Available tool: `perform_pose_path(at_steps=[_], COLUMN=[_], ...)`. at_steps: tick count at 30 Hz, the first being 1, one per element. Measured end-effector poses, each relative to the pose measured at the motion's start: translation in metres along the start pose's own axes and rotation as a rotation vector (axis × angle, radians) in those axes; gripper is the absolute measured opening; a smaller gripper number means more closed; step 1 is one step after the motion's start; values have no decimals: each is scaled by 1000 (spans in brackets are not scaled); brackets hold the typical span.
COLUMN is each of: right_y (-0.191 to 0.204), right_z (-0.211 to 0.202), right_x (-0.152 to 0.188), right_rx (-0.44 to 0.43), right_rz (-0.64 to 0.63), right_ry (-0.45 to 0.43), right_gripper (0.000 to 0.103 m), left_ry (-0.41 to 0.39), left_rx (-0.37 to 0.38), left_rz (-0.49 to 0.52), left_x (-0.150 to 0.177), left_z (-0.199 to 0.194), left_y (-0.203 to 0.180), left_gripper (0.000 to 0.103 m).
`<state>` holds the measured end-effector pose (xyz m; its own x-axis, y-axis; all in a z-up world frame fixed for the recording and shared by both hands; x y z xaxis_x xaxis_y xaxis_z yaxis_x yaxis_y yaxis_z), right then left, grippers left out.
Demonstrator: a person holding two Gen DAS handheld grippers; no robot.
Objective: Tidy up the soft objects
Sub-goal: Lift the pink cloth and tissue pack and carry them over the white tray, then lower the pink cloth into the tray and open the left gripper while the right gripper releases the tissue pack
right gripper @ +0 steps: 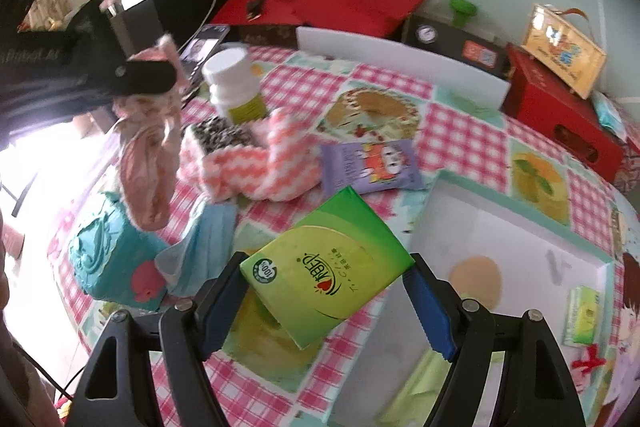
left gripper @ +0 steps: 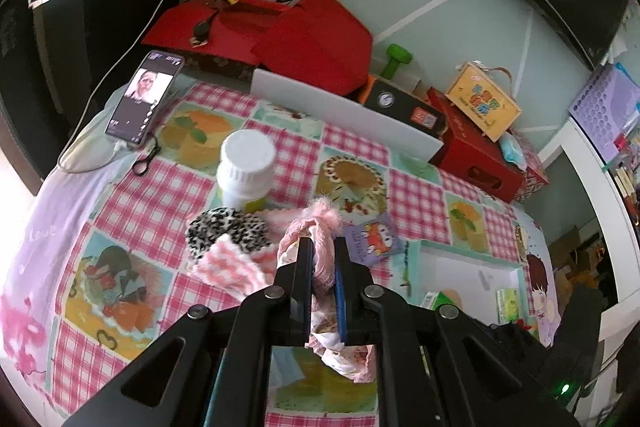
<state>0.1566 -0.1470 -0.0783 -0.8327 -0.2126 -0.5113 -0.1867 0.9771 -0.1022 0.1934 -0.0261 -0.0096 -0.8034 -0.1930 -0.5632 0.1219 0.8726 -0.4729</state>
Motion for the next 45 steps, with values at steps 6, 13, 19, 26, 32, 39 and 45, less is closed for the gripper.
perform_pose_path(at_steps=[6,13,19,26,32,39,45], right_y=[-49,-129,-195,-253,-274,-269,-265], right_z=[-12,-19,-23,-30,-30,-14,4], right_x=[-6,4,26,53,66,69,71], right_rx=[65,167,264,340,357,323,319], right_rz=[89,256,388,501,546,542,526], right_ry=[-26,-20,9,32,49,72,103], right_gripper=[80,80,80,80,80,80,80], left_ry=[-8,37,88,152,180,183,188], left_rx=[41,80,125,188,177,124,85], left_rz=[54,136,214,275,287,320,367], left_x=[0,12,30,53,64,67,69], left_z=[6,30,53,82,106,127,148], left_y=[-30,-70,-109,-148,-157,-157,-162], left_gripper=[9,9,9,9,9,9,9])
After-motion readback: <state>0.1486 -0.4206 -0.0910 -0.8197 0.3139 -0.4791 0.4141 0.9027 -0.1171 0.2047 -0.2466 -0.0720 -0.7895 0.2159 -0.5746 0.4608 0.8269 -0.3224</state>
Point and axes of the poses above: each gripper's, at about its wrist camera, not at the fingertips, and z roughly the way its jaws point, y to its left, x to its underside, the point moved 10 cm from there along z, roughly the way its jaws point, and after that the axes turned 12 degrees about x, right-handed, at the moved point
